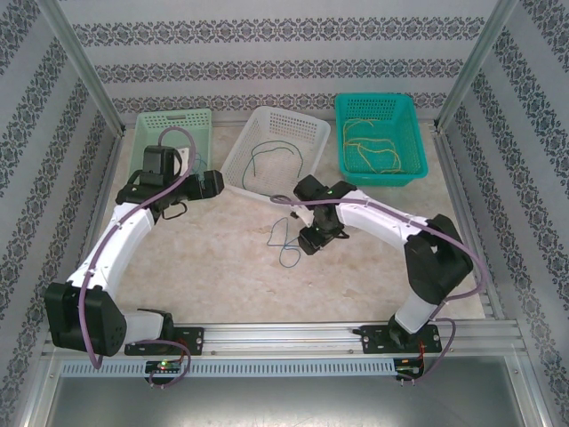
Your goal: Untangle the cables
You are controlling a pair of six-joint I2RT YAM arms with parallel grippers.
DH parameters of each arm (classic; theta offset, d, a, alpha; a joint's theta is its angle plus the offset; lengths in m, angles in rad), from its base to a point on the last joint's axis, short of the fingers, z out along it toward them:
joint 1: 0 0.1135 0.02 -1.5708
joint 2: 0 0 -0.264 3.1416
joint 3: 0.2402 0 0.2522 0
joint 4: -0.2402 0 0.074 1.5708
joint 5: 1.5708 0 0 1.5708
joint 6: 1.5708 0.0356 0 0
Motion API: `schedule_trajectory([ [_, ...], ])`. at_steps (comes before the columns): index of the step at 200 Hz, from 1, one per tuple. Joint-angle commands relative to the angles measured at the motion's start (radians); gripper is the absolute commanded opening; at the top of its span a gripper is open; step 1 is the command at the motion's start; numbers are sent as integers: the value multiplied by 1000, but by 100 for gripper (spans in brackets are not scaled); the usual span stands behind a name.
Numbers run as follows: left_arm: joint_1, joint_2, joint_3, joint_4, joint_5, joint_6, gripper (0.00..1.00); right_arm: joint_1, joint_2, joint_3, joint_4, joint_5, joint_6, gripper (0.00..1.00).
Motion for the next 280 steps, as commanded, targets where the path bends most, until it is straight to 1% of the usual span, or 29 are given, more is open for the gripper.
schedule_trajectory([
  [1,-9,-23,-15,17,8,5,100,-7,19,-12,19,-3,-17,59],
  [20,-10,-24,-13,14,3,8,100,-4,67,-4,33,8,-22,59],
  [38,-10,-24,-12,15,3,7,99,-2,100,-3,53,-11,-31,58],
  [55,-10,-24,-14,15,-1,9,100,-2,129,-1,53,-9,-33,53],
  [68,-10,-28,-15,11,-3,10,100,-2,142,-10,54,3,-33,52],
  [96,-10,-33,-19,14,-11,10,100,-2,167,-17,55,46,-24,45],
  [129,-11,-33,-14,10,-10,10,100,0,204,-12,56,44,-23,32],
  [143,-11,-38,-17,8,-15,11,100,1,206,-21,60,50,-23,24],
  [150,-10,-42,-17,9,-20,9,100,0,197,-26,69,54,-19,18],
  [160,-10,-44,-18,10,-23,11,100,1,178,-32,75,54,-14,10],
  [177,-11,-42,-18,8,-24,11,100,2,140,-29,61,52,-6,0],
  [201,-11,-45,-17,3,-14,17,100,2,36,-12,11,14,-6,0],
  [227,-17,-61,-25,14,-3,28,100,1,-158,17,-18,-143,-50,0],
  [248,-25,-81,-38,41,4,30,100,-10,-298,100,-49,-256,-52,0],
  [280,-41,-114,-52,92,34,35,100,-35,-420,239,-19,-385,0,0],
])
